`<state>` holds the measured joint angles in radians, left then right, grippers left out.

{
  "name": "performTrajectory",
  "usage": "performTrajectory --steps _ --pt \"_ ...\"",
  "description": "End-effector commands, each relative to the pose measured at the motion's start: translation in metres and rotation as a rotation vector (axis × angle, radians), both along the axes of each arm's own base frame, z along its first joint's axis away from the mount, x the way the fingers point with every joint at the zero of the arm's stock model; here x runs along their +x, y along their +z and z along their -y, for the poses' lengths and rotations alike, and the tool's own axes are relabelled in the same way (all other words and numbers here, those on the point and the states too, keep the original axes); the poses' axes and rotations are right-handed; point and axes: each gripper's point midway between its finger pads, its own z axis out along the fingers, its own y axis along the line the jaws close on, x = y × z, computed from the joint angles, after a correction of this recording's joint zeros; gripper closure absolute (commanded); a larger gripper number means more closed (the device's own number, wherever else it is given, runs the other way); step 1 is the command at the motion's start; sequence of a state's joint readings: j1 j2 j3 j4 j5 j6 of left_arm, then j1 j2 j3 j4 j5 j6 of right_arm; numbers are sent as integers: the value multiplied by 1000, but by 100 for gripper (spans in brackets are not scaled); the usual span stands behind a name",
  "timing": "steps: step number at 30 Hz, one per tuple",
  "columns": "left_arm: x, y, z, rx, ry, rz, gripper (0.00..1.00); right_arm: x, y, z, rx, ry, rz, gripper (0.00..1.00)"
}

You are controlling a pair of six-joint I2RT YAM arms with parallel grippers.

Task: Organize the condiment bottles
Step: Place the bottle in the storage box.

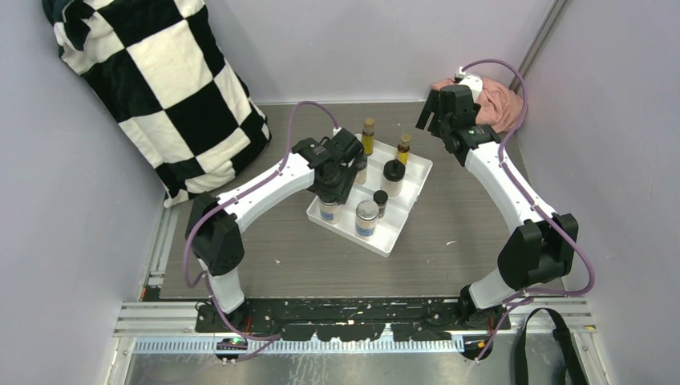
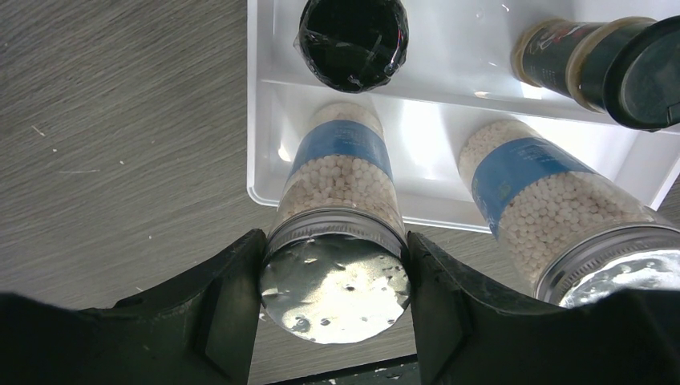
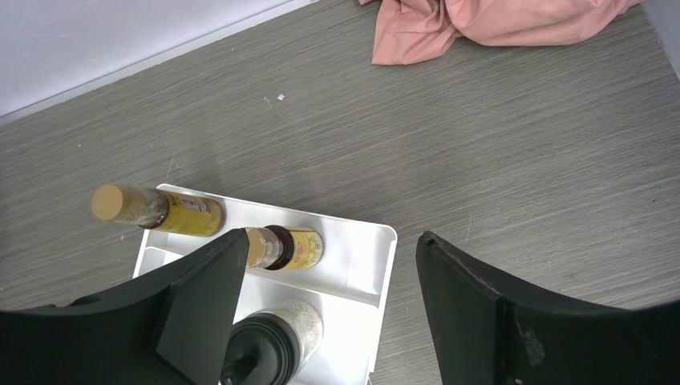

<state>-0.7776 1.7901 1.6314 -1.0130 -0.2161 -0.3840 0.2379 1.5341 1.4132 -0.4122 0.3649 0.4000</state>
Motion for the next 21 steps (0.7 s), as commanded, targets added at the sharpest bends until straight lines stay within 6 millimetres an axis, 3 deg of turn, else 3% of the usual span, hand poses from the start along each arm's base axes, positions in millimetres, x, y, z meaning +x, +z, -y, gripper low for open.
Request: performTrajectory --steps 1,6,9,13,21 --pt "9 4 4 -22 -2 39 99 6 11 1 22 -17 51 18" --pt "9 6 3 -22 -1 45 86 6 11 0 23 -15 51 18" --pt "10 9 3 -26 0 54 64 7 10 0 24 -13 50 18" --pt "10 9 2 -24 1 56 48 6 9 0 25 -10 46 18" --pt "10 10 -1 -15 4 65 26 6 11 -1 26 -7 48 18"
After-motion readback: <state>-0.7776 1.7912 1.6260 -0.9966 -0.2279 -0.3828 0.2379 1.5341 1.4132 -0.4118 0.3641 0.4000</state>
